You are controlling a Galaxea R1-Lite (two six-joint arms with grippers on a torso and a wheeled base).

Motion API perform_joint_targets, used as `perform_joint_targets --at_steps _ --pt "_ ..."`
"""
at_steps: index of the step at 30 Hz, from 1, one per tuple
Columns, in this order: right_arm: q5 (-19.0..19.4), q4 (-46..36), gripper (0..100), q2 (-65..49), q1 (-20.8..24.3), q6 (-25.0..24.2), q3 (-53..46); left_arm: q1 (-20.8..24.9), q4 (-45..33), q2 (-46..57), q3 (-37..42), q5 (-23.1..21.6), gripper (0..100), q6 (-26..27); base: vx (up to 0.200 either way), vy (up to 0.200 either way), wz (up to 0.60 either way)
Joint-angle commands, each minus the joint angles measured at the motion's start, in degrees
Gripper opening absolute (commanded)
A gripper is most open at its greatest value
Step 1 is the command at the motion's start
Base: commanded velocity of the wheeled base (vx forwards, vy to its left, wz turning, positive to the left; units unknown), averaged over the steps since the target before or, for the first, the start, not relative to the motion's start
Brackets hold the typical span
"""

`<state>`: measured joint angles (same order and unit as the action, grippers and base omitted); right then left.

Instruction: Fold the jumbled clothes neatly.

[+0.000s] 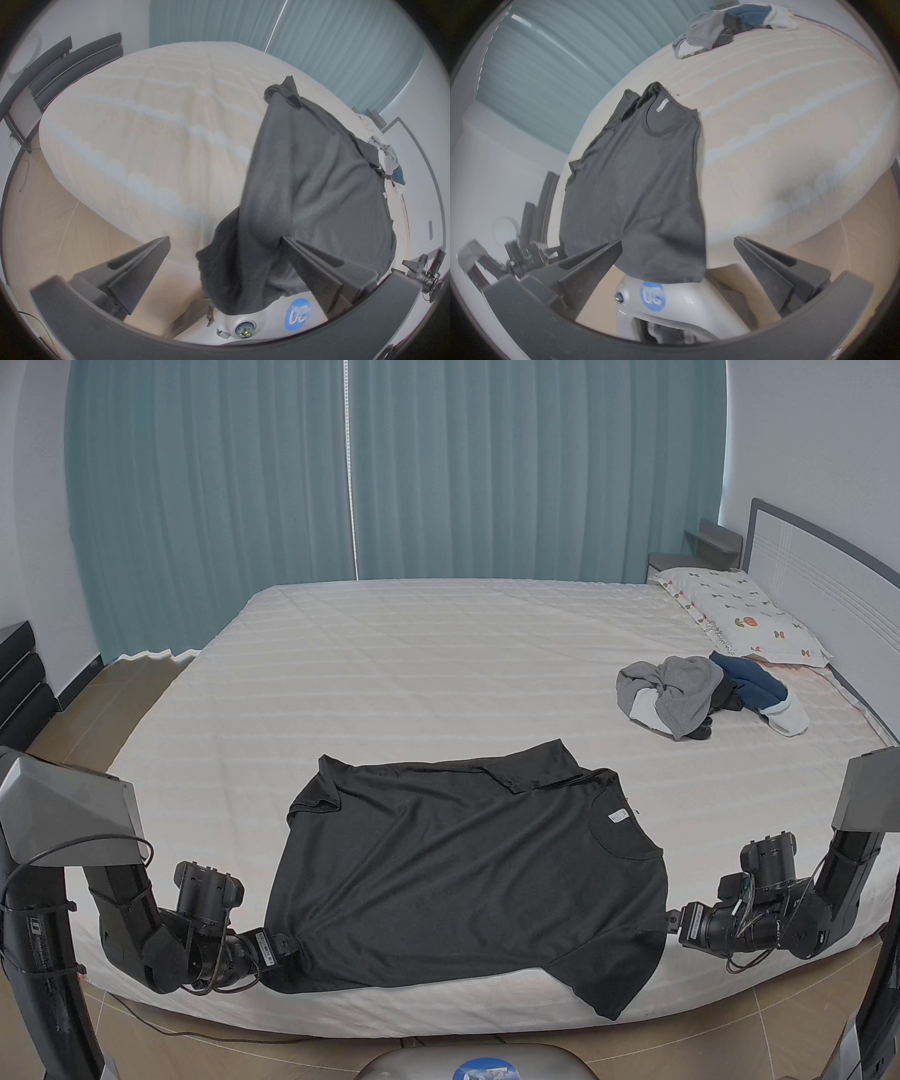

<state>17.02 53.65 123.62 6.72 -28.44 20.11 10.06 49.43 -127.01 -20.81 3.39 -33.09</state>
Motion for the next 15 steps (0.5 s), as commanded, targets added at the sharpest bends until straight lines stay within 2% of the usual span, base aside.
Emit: perform_joint_targets --at_steps 1,8,13,15 --pt "1.3 0.1 100 0.2 0.8 -4.4 3.6 -2.1 0.6 3.9 -0.7 -0.5 100 -0.1 0.0 0.0 0.0" --pt "6.2 2.3 100 -0.1 0.7 -16.3 6.2 -5.8 0.3 7.9 -2.5 -5.8 100 -0.7 0.0 0.0 0.0" --pt "7.7 6.5 100 0.5 0.3 -19.6 5.5 -6.6 0.4 7.3 -3.2 -6.8 100 -1.6 0.0 0.0 0.0" --pt "8.6 7.5 100 0.9 0.2 -21.4 5.5 -6.6 0.4 7.0 -4.2 -6.8 100 -3.5 0.0 0.2 0.0"
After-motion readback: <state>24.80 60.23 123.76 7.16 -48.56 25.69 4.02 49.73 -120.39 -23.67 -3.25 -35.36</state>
